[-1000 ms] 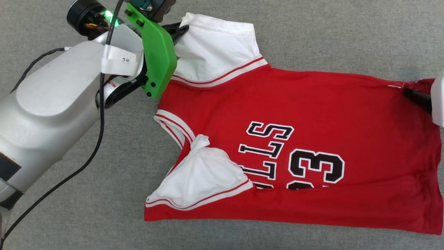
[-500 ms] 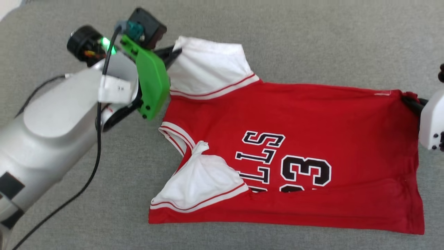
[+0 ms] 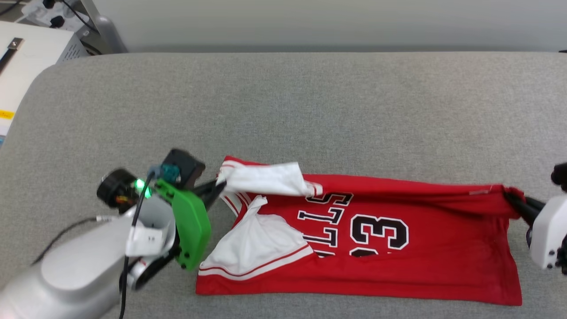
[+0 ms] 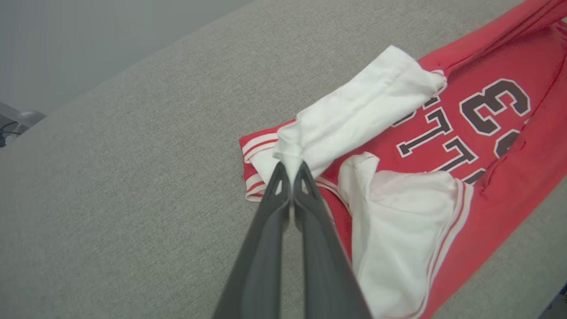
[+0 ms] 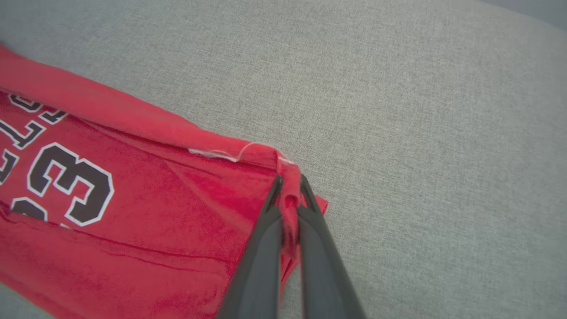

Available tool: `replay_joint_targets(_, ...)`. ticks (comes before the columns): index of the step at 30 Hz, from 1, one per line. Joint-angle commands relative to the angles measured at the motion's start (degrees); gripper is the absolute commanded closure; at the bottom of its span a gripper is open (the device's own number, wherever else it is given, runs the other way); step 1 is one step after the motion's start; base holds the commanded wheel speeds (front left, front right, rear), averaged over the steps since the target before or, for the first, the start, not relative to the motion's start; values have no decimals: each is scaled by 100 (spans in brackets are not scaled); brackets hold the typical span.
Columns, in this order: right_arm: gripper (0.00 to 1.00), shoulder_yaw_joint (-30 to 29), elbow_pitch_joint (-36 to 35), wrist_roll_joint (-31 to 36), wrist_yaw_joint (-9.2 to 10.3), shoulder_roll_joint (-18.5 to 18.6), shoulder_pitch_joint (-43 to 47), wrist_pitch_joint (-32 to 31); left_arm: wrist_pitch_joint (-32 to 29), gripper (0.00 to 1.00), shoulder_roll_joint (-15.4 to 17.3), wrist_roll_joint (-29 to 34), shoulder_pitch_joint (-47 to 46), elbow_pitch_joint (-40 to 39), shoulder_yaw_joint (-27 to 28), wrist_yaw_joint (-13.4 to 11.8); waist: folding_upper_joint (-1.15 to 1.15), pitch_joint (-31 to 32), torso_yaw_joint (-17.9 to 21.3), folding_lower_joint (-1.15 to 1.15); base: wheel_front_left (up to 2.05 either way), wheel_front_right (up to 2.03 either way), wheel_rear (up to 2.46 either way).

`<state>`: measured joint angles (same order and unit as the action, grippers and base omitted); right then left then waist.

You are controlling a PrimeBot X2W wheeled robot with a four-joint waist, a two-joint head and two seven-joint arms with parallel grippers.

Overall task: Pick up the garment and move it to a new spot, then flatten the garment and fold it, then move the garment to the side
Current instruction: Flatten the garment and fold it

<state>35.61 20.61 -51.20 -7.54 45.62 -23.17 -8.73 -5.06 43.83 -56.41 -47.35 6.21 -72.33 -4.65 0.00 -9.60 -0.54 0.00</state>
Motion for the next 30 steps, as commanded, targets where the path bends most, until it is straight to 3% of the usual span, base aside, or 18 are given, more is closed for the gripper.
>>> replay_joint_targets(1,100,-41,-68,-17,5,15,219,53,56,100,66,-95,256,-93,-8,-104,0,123,3,0,0,0,0)
replay_joint_targets(8,100,-305,-256,12,5,-119,968,176,92,100,136,-194,980,-299,-50,-297,0,91,-8,0,0,0,0)
replay_joint_targets(20,100,-567,52,150,5,-565,1317,41,289,100,-308,-390,1432,438,-59,-125,0,-130,-14,0,0,0,0)
replay_joint_targets(21,93,-590,73,145,5,-604,1323,73,340,76,-351,-409,1456,514,-46,-116,0,-105,-14,0,0,0,0)
replay_joint_targets(22,53,-608,76,140,5,-626,1329,90,381,51,-376,-409,1473,564,-41,-119,0,-80,-12,0,0,0,0)
replay_joint_targets(23,0,-623,54,158,5,-628,1334,119,485,0,-397,-394,1496,613,-10,-158,0,-31,-9,0,0,0,0)
replay_joint_targets(30,0,-1016,-586,-63,5,-438,1567,231,1493,0,-331,-256,1721,517,393,-710,0,267,-2,0,0,0,0)
